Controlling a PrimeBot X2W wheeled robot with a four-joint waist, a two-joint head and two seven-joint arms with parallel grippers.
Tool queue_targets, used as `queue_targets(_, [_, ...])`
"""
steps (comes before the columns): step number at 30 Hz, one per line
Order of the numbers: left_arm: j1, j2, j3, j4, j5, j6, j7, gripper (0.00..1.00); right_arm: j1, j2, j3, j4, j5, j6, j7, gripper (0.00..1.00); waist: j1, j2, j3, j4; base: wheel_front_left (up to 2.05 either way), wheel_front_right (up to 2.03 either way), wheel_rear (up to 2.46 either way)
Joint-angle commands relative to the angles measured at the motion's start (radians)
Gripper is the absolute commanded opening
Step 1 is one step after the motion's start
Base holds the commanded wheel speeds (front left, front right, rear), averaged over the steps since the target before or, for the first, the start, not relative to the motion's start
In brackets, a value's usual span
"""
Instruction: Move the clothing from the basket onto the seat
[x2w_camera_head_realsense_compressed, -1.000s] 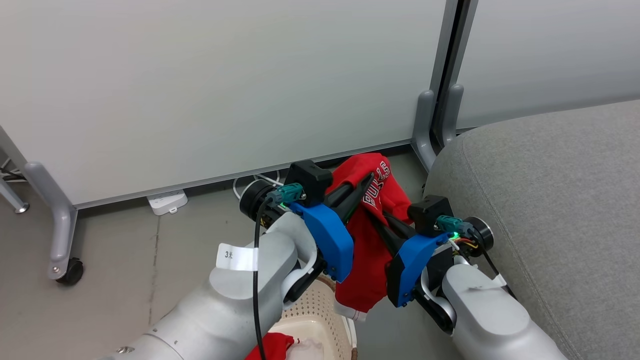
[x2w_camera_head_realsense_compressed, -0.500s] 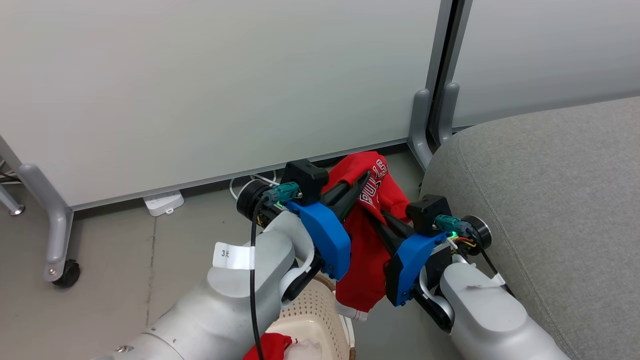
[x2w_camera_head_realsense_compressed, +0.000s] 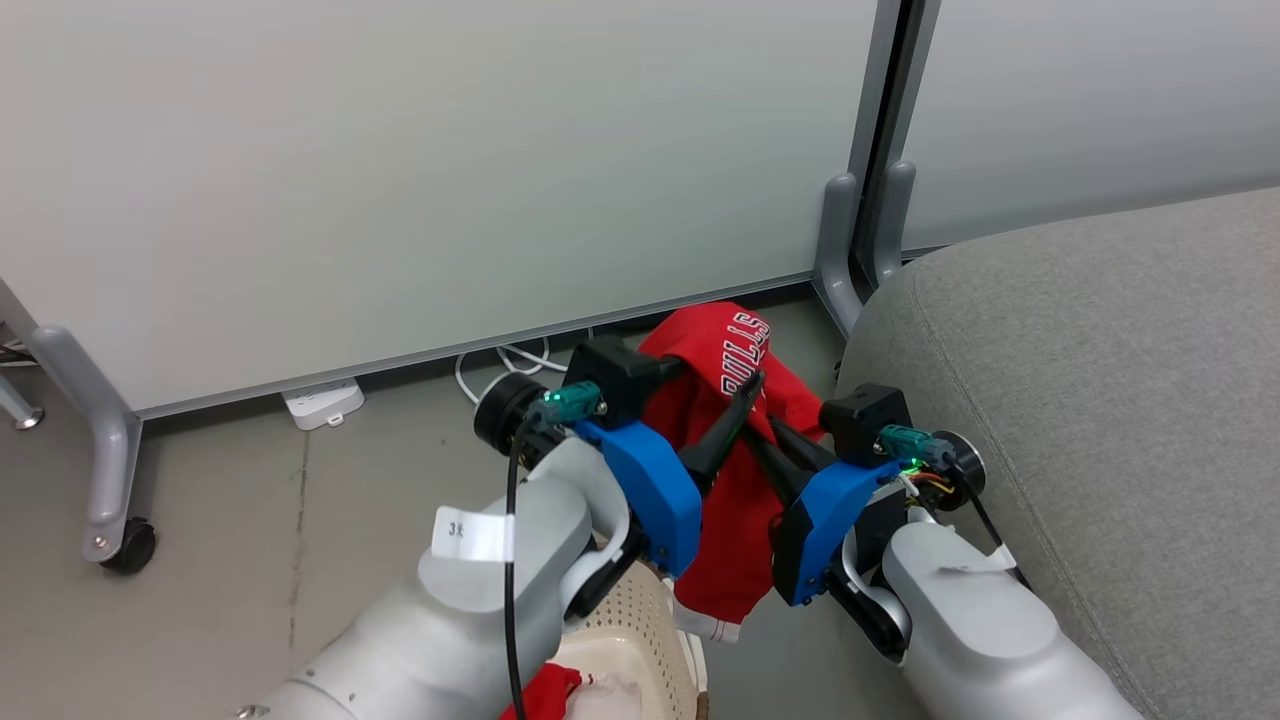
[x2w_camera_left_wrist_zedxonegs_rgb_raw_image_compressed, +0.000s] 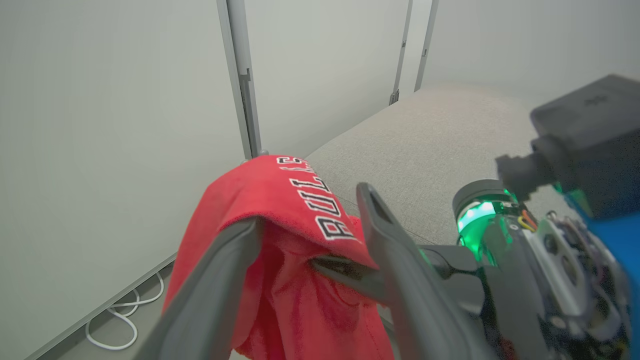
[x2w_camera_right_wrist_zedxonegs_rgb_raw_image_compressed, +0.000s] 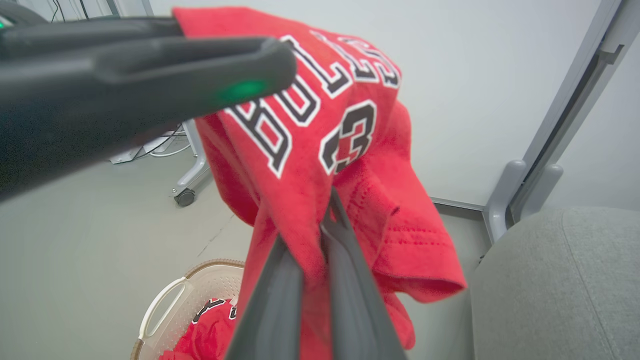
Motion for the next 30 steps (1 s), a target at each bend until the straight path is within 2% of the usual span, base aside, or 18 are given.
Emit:
queue_targets(1, [0.022,0.009,0.003,-0.011,0.013,0.01,-0.006,1.0,-0.015,-0.002,-0.006,0.004,0.009,0.0,-0.008,0.0,0.0,0.0,0.001,-0.001,0.0,0.0,0.0])
queue_targets(8, [0.15,0.069,0.13,-0.173,0.113,0.061,-0.009,1.0,-0.028,-0.002,-0.025,0.035,0.01,0.0,-0.025,0.0,0.0,0.0,0.007,0.001,0.0,0.0,0.0])
queue_targets(17, [0.4,0.18,0.349,-0.395,0.291,0.093,-0.009,1.0,-0.031,-0.002,-0.055,0.075,0.009,0.0,-0.04,0.0,0.0,0.0,0.01,0.016,0.0,0.0,0.0])
queue_targets(24, [0.572,0.203,0.522,-0.468,0.362,0.097,-0.009,1.0,-0.031,-0.002,-0.069,0.095,0.008,0.0,-0.048,0.0,0.0,0.0,0.007,0.026,0.0,0.0,0.0])
queue_targets(30, [0.641,0.197,0.611,-0.483,0.407,0.083,-0.008,1.0,-0.031,-0.002,-0.075,0.103,0.011,0.0,-0.051,0.0,0.0,0.0,0.005,0.033,0.0,0.0,0.0])
